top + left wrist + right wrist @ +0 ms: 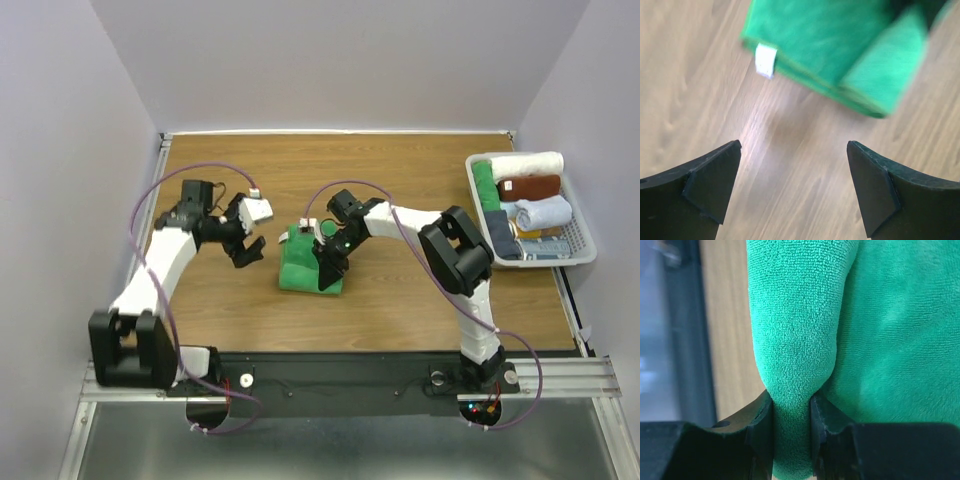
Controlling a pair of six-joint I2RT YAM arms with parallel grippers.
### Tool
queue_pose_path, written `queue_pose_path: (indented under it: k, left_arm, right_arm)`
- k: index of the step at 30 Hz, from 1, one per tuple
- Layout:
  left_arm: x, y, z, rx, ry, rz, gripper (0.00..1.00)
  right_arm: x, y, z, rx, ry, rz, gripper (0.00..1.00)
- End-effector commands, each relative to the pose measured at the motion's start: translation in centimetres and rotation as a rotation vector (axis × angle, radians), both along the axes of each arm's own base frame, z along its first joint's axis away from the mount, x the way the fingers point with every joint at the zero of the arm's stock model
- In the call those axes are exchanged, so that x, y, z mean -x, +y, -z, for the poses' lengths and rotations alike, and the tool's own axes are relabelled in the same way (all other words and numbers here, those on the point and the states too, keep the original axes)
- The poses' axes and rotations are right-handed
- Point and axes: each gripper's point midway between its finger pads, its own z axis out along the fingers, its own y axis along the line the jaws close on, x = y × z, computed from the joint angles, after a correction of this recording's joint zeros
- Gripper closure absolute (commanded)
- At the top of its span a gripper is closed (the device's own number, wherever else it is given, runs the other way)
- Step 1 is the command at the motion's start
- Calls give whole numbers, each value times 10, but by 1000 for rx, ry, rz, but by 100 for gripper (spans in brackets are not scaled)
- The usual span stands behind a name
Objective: Roll the towels
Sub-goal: Roll the towel
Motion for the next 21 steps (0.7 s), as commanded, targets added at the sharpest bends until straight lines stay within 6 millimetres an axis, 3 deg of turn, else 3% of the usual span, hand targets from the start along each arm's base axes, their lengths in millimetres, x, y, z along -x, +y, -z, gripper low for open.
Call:
queue_pose_path:
  k: [1,2,3,4,5,6,13,17,21]
  left_arm:
    - [16,-11,3,-128,-217,68,1]
    - [30,-28,-6,-139,-295,131,1]
    - [48,-33,14,-164,-290,172,1]
    - [48,-34,15,-198,-347,170,1]
    - [59,-50,8,-189,-412,223,1]
    - [69,-52,22,-205,-409,241,1]
    - [73,-95,29,-248,-529,335,1]
    - [72,-109,47,-289,-497,414,1]
    - [69,-120,53,-289,-473,467,1]
  right_arm:
    - [27,-15,18,92,321,22,99]
    - [28,-16,15,97,371,30,99]
    - [22,-12,10,85,370,28,99]
    - [22,-12,19,102,403,34,99]
    - [23,-13,18,114,434,38,100]
    - [19,-10,17,109,435,38,99]
    - [20,-13,32,167,544,61,97]
    - [17,-13,32,178,596,75,95]
    - [15,-15,36,183,638,82,94]
